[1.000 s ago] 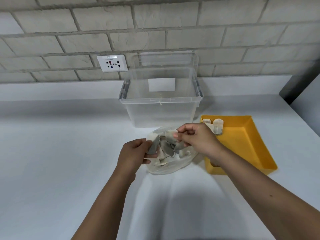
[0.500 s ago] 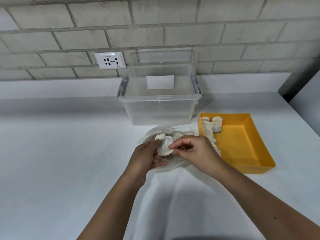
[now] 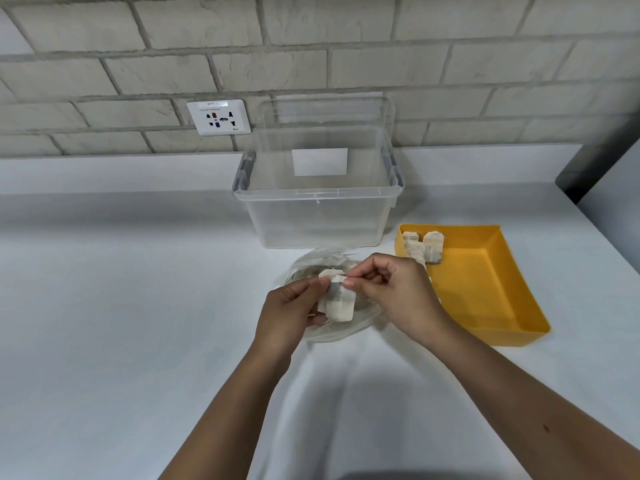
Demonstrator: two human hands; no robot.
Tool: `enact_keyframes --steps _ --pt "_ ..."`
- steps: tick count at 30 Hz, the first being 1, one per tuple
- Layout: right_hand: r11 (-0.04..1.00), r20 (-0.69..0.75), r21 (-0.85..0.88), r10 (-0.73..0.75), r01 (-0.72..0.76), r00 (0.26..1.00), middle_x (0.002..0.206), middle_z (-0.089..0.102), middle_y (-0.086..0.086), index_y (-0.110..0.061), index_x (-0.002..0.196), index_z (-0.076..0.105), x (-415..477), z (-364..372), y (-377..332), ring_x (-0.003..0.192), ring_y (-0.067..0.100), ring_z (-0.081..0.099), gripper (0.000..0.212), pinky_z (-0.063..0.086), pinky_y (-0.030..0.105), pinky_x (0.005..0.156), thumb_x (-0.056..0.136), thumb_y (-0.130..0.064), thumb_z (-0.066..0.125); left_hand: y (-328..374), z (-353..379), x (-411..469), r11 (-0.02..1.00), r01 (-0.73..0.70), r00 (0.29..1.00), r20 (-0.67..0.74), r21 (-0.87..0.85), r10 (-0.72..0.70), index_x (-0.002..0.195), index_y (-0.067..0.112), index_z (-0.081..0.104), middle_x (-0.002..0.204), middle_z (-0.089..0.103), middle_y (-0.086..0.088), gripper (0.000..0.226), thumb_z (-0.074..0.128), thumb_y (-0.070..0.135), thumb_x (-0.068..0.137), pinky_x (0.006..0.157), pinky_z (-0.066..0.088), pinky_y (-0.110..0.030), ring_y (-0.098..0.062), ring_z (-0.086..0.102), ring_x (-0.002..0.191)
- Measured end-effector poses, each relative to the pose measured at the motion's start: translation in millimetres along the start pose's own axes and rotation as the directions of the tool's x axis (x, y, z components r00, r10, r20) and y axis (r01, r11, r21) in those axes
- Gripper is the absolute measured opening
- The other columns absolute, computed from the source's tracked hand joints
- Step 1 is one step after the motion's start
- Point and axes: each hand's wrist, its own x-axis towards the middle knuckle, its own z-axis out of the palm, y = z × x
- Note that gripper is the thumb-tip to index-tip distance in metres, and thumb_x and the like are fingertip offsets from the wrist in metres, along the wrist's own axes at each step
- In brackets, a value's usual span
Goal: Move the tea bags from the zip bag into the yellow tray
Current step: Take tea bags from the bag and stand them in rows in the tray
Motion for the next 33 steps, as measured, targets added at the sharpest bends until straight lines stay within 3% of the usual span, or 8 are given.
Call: enact_keyframes --steps 5,9,11,15,20,26,29,33 --pt "0.995 0.252 0.005 -0.098 0.100 0.963 0.090 0.065 0.000 -0.017 0.079 0.076 -10.7 -13.5 -5.1 0.084 0.017 0.062 0.008 0.053 0.028 0.076 0.073 -0.018 0.082 4.4 -4.3 -0.5 0.999 -0.038 0.999 -0.022 -0.027 0.037 0.100 0.017 0.079 0.089 0.078 -0.001 0.018 0.062 0.022 0.097 0.072 0.060 -0.025 -0.016 0.072 0.083" --pt "0.997 0.129 -0.039 -0.059 0.064 0.990 0.084 0.064 -0.005 -0.019 0.079 0.074 -3.3 -8.4 -5.1 0.073 0.024 0.056 0.008 0.047 0.023 0.065 0.075 -0.021 0.081 3.0 -1.7 -1.0 0.999 -0.047 0.999 0.027 -0.002 0.047 0.102 0.019 0.080 0.101 0.076 -0.013 0.020 0.060 0.024 0.097 0.084 0.060 -0.035 -0.027 0.071 0.094" --pt "0.998 0.078 -0.054 -0.039 0.043 0.996 0.079 0.067 -0.005 -0.016 0.080 0.072 4.6 -5.0 -5.8 0.064 0.024 0.054 0.009 0.048 0.030 0.064 0.078 -0.021 0.080 2.2 0.0 -0.9 0.999 -0.034 0.999 0.026 -0.007 0.035 0.104 0.016 0.078 0.101 0.077 -0.010 0.024 0.056 0.023 0.100 0.088 0.059 -0.038 -0.027 0.072 0.099" --pt "0.993 0.040 -0.113 -0.018 0.023 0.999 0.054 0.059 -0.014 -0.020 0.081 0.072 18.1 6.8 -9.8 0.051 0.006 0.048 0.008 0.046 0.027 0.057 0.080 -0.025 0.079 5.7 -1.7 -1.1 0.997 -0.074 0.997 0.024 0.006 0.074 0.102 0.013 0.077 0.096 0.078 -0.007 0.020 0.061 0.025 0.097 0.081 0.060 -0.034 -0.022 0.074 0.091" --pt "0.999 -0.022 -0.025 0.027 -0.027 0.999 0.077 0.067 -0.009 -0.018 0.088 0.071 33.1 17.0 -4.4 0.057 0.012 0.063 0.004 0.056 0.034 0.065 0.088 -0.022 0.071 7.2 -20.9 6.4 0.979 -0.190 0.968 -0.151 0.078 0.200 0.092 0.017 0.078 0.083 0.078 -0.003 0.009 0.070 0.018 0.091 0.081 0.057 -0.034 -0.024 0.075 0.081" --pt "0.919 0.154 -0.378 0.181 -0.112 0.971 0.075 0.065 -0.017 -0.021 0.091 0.073 32.5 38.8 39.0 0.073 0.001 0.061 0.009 0.049 0.021 0.072 0.082 -0.021 0.074 8.1 -38.7 13.1 0.989 -0.145 0.969 -0.200 0.032 0.148 0.091 0.012 0.076 0.080 0.077 -0.001 0.009 0.068 0.015 0.092 0.082 0.058 -0.030 -0.011 0.072 0.074" --pt "0.893 0.153 -0.431 0.216 -0.131 0.964 0.072 0.065 -0.016 -0.029 0.082 0.068 30.3 52.7 42.5 0.075 0.004 0.063 0.014 0.052 0.025 0.072 0.076 -0.036 0.078 7.7 -38.5 16.2 0.991 -0.126 0.972 -0.197 0.032 0.130 0.092 0.012 0.076 0.080 0.077 0.000 0.010 0.067 0.014 0.092 0.082 0.059 -0.029 -0.010 0.071 0.073" --pt "0.879 0.131 -0.470 0.153 -0.074 0.979 0.076 0.070 -0.011 -0.027 0.076 0.070 31.0 48.3 37.4 0.075 0.006 0.064 0.013 0.053 0.029 0.072 0.076 -0.036 0.079 9.7 -39.7 17.3 0.993 -0.111 0.972 -0.205 0.028 0.115 0.092 0.015 0.078 0.086 0.078 -0.002 0.011 0.068 0.017 0.092 0.084 0.059 -0.032 -0.014 0.073 0.080"
